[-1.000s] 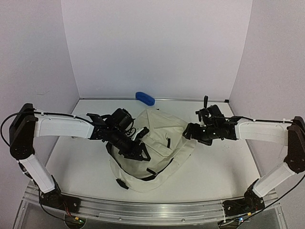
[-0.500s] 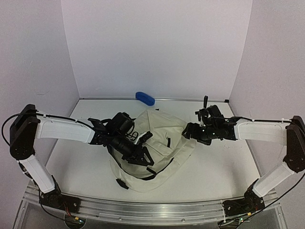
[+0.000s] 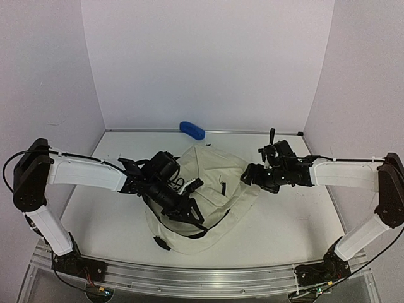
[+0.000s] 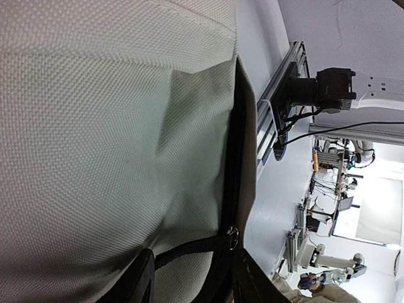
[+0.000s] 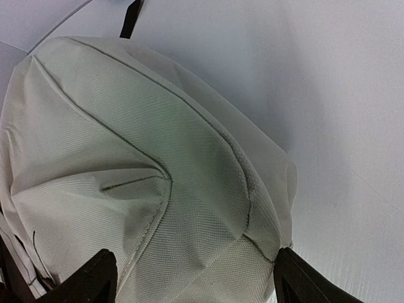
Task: Pack the student bag
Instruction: Zip the student bag at the center of the board.
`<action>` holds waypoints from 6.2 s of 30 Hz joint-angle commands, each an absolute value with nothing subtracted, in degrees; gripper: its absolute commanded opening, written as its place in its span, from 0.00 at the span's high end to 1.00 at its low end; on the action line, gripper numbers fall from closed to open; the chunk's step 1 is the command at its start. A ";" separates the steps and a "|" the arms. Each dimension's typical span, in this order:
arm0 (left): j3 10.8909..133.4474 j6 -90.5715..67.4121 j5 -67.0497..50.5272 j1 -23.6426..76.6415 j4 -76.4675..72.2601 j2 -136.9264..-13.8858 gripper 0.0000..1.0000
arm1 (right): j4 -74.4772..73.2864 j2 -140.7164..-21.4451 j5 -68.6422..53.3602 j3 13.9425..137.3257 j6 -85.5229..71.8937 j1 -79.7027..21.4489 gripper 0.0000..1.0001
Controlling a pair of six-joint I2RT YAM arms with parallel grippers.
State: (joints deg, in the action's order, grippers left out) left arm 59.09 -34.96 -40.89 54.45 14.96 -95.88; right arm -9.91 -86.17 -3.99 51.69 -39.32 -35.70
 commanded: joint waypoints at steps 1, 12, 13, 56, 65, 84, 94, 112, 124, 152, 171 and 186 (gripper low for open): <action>58.30 -36.48 -43.23 54.92 11.95 -96.52 0.59 | -8.21 -86.68 -4.09 51.45 -40.08 -35.53 0.16; 59.76 -35.50 -38.57 56.01 16.88 -98.81 0.62 | -7.91 -86.66 -4.20 51.29 -40.23 -35.53 0.16; 60.05 -35.06 -38.06 56.06 17.97 -99.15 0.62 | -7.89 -86.68 -4.23 51.31 -40.24 -35.51 0.16; 59.76 -45.36 -36.63 56.34 0.93 -103.81 0.93 | -6.77 -87.01 -5.14 50.77 -40.60 -35.54 0.46; 59.69 -46.22 -32.98 56.34 1.88 -101.72 1.00 | -6.77 -87.48 -3.21 51.25 -40.97 -35.55 0.83; 51.64 -51.24 -14.18 56.24 8.87 -84.40 1.00 | -6.90 -85.97 10.94 49.44 -48.13 -34.38 1.00; 52.38 -51.56 -7.10 56.25 17.55 -78.39 1.00 | -6.94 -84.15 22.81 47.16 -56.24 -33.83 1.00; 50.62 -52.92 2.70 52.24 27.15 -70.20 1.00 | -6.86 -85.42 23.47 48.23 -55.60 -28.99 1.00; 49.68 -45.72 -1.71 43.59 17.84 -69.16 1.00 | -0.38 -81.14 16.24 46.28 -46.91 -28.78 0.98; 50.24 -46.08 -4.13 42.94 14.29 -69.34 1.00 | 1.58 -92.03 -3.26 67.66 -5.79 -57.76 0.37; 52.89 -45.49 -4.92 41.67 15.71 -71.47 1.00 | -2.60 -110.26 3.47 80.67 6.67 -63.96 0.63; 53.01 -44.07 -3.26 40.48 16.36 -71.30 1.00 | -2.55 -111.09 6.34 80.57 6.56 -64.46 1.00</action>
